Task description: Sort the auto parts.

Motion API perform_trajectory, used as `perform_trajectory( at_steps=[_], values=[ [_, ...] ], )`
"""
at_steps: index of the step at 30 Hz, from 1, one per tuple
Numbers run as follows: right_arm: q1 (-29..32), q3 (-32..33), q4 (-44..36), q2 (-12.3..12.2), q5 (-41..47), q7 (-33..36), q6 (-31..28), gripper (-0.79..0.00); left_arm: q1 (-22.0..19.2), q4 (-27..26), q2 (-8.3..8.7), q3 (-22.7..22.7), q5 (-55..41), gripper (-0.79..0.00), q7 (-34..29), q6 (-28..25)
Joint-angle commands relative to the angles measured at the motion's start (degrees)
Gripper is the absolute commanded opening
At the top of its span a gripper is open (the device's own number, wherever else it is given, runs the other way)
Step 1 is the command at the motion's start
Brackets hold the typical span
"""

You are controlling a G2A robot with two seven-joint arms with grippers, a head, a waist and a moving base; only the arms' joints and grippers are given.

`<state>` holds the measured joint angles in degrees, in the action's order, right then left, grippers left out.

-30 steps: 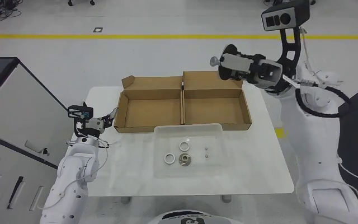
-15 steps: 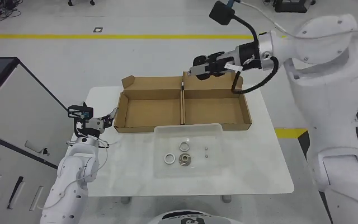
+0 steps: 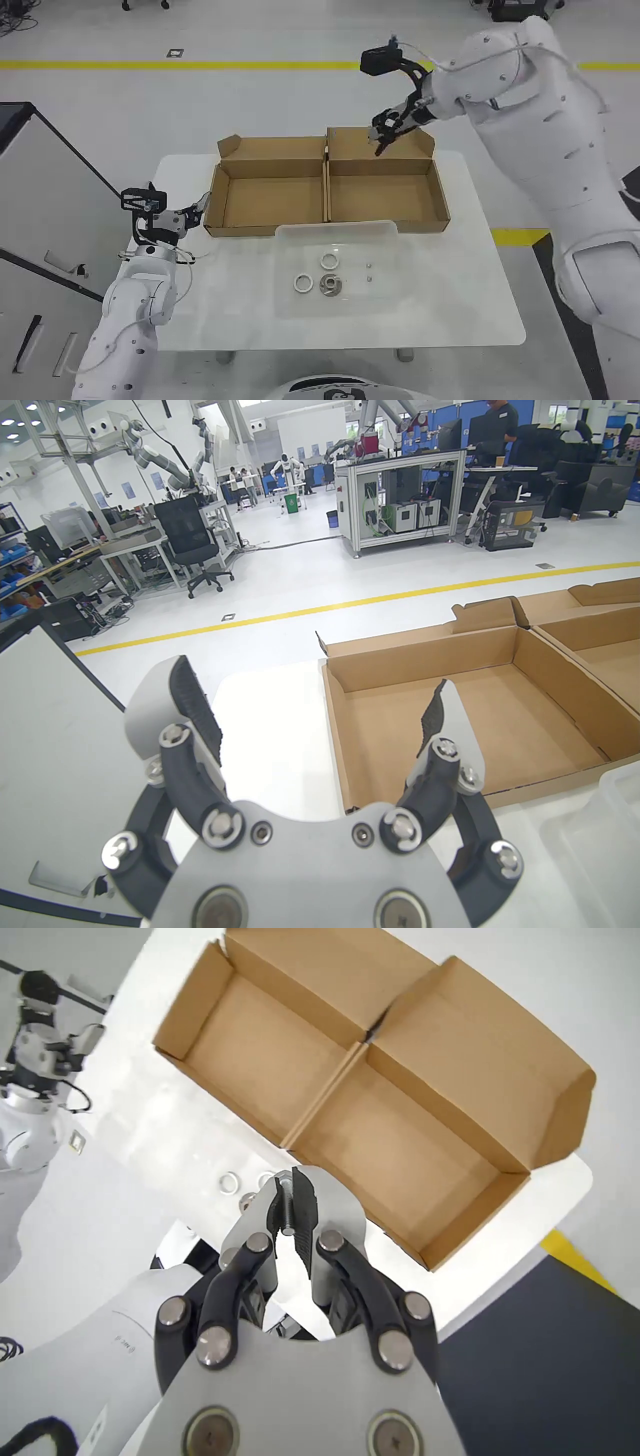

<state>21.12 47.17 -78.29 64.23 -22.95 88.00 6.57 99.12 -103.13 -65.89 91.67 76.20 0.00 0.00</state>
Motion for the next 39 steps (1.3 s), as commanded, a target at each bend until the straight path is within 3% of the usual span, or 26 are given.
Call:
perform_trajectory(
  at_steps=[1, 17, 33, 39],
  values=[
    [-0.3, -1.5, 1.8, -0.2, -1.2, 0.0, 0.0, -0.785, 0.0, 0.0, 0.00, 0.0, 0.0, 0.000, 0.0, 0.0],
    [1.0, -10.1, 12.7, -0.8, -7.4, 0.0, 1.6, -0.785, 0.0, 0.0, 0.00, 0.0, 0.0, 0.000, 0.0, 0.0],
    [2.2, -9.9, 13.1, -1.0, -6.4, -0.4, 0.4, -0.785, 0.0, 0.0, 0.00, 0.0, 0.0, 0.000, 0.0, 0.0],
    [3.0, -13.1, 16.3, 0.3, -11.8, -3.4, 7.0, -0.785, 0.0, 0.0, 0.00, 0.0, 0.0, 0.000, 0.0, 0.0]
  ],
)
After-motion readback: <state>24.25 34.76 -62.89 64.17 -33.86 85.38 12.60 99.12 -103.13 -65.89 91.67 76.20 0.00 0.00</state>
